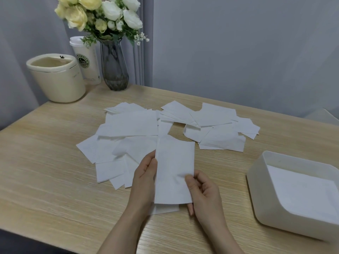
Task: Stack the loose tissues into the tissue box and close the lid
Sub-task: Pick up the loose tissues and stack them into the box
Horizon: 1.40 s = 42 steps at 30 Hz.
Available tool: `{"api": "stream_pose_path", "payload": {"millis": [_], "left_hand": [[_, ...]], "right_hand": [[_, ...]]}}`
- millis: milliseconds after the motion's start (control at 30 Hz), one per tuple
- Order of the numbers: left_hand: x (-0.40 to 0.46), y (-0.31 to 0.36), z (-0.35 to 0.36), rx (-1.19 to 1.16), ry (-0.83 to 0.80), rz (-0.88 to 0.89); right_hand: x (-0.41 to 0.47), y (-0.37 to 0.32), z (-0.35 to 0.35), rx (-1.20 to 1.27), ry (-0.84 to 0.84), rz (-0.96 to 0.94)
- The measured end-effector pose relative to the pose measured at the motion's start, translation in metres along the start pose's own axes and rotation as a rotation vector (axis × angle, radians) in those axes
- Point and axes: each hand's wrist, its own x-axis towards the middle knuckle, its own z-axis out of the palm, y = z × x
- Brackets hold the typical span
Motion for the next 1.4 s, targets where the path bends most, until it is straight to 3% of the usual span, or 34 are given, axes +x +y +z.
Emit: {"api": "stream_pose_path", "payload": {"millis": [967,1267,1400], "left_hand": [[-0.006,0.001,0.000,0.039,-0.117,0.047],[-0.010,0.004,0.001,0.014,-0.025,0.072],[-0.016,0.005,0.008,-0.031,0.024,0.083]], "right_hand": [[-0.003,0.003,0.004,0.103,0.026,-0.044],[-0.008,0.019,0.003,-0.065,0.169,-0.090],[-0.018,0.012,0.000,-0.051,0.130,-0.069]]}}
